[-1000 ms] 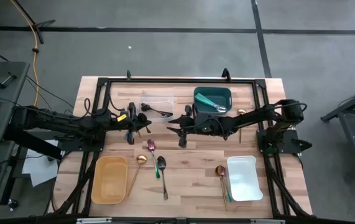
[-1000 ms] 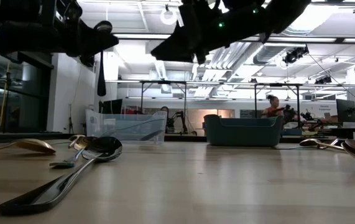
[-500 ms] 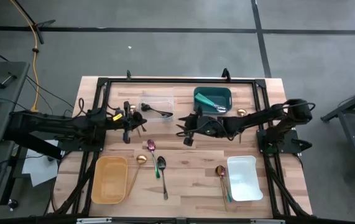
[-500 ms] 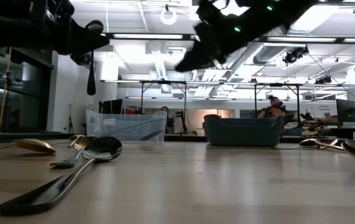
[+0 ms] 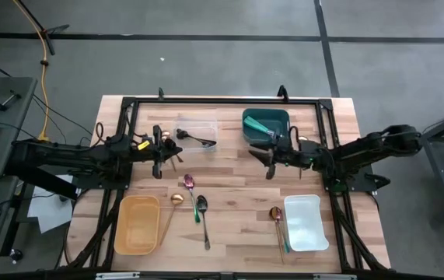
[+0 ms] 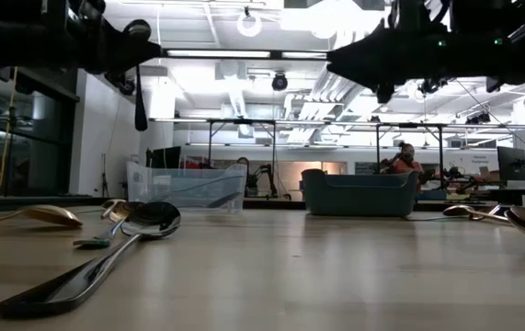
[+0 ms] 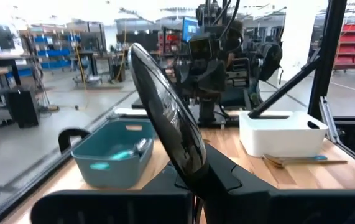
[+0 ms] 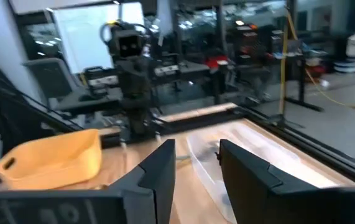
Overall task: Sort silverware by color (type)
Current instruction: Put the black spoon into the transparent bin
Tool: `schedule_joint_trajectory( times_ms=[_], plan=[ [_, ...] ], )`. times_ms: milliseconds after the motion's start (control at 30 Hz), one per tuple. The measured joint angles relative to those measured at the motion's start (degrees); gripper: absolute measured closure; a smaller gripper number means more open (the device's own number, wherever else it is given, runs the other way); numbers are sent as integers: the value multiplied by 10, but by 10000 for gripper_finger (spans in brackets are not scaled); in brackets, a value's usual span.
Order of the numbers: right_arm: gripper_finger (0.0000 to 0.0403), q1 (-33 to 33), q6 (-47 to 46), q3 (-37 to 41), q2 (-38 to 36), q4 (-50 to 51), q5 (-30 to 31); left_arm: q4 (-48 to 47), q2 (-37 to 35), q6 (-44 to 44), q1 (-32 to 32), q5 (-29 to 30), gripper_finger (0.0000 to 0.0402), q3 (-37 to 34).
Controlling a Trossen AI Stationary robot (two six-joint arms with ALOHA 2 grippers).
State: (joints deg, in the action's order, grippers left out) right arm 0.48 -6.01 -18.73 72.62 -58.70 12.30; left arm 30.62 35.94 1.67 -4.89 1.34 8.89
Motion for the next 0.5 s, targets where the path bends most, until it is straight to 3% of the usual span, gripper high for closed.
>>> schedule_joint_trajectory(
  times_ms=[500],
  plan=[
    [281, 0, 5, 1, 0, -12, -21, 6, 15, 1, 0, -5, 401, 0]
  ],
)
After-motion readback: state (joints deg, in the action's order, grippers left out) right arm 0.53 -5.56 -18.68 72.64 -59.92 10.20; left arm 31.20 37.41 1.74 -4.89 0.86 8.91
